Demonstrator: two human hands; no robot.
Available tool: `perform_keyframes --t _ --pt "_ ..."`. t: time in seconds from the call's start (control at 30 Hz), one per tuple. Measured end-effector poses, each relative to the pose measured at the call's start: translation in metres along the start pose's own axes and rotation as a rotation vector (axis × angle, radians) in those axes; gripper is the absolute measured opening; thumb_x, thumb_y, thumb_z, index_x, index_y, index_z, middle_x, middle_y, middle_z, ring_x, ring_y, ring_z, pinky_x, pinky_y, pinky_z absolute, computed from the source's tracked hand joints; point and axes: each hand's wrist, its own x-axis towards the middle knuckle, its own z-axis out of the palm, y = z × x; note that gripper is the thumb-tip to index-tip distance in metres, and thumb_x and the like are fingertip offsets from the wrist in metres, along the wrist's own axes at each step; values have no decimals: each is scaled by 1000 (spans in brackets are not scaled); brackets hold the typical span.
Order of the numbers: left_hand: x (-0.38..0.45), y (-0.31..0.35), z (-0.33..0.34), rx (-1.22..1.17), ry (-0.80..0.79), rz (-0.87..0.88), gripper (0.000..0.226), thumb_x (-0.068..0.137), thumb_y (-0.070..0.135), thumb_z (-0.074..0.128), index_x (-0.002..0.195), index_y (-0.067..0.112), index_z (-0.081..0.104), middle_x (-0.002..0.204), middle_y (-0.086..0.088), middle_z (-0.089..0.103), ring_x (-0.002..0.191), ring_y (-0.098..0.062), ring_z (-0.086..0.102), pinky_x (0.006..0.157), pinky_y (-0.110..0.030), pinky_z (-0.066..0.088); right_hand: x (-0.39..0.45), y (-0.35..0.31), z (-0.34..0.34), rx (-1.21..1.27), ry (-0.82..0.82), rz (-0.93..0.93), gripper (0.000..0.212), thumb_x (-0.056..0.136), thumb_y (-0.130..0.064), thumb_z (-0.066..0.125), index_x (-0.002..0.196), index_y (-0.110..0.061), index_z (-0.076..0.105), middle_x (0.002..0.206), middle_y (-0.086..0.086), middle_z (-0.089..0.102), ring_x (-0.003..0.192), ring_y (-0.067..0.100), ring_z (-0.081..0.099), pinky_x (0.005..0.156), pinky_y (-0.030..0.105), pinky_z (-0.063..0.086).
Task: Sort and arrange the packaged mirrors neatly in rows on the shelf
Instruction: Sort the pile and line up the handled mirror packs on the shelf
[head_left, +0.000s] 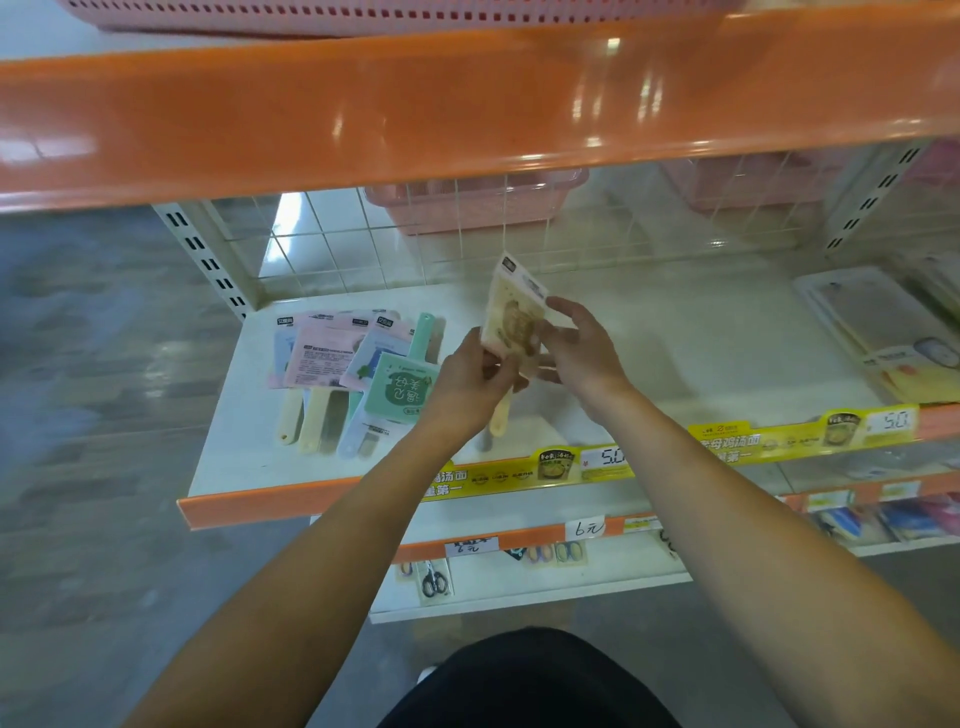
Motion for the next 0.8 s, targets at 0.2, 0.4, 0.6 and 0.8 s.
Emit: perform_keyframes --t 0.2,0.4,0.6,0.8 --pt "1 2 -1 49 100 37 49 83 18 71 124 16 45 86 12 62 68 0 64 67 -29 57 -2 3 3 69 78 -81 31 91 -12 64 118 -23 57 106 12 66 92 26 69 66 42 61" --pt "1 0 -5 120 113 71 51 83 21 71 129 24 50 89 16 60 70 14 59 62 -7 47 3 5 -3 24 176 -114 31 86 -17 71 111 -27 55 105 6 70 87 18 70 66 32 57" --pt "5 -6 -5 282 107 111 41 84 27 67 123 27 54 101 1 59 77 -6 62 74 -28 55 4 8 -1 -72 156 -135 37 87 -17 69 122 -19 56 109 -1 69 77 5 66 67 21 52" --pt "11 -12 -5 423 122 68 39 86 19 64 124 23 56 113 0 50 82 -9 56 76 -23 47 3 12 0 -256 86 -208 51 84 -6 61 132 -22 56 125 -2 57 88 9 66 76 17 52"
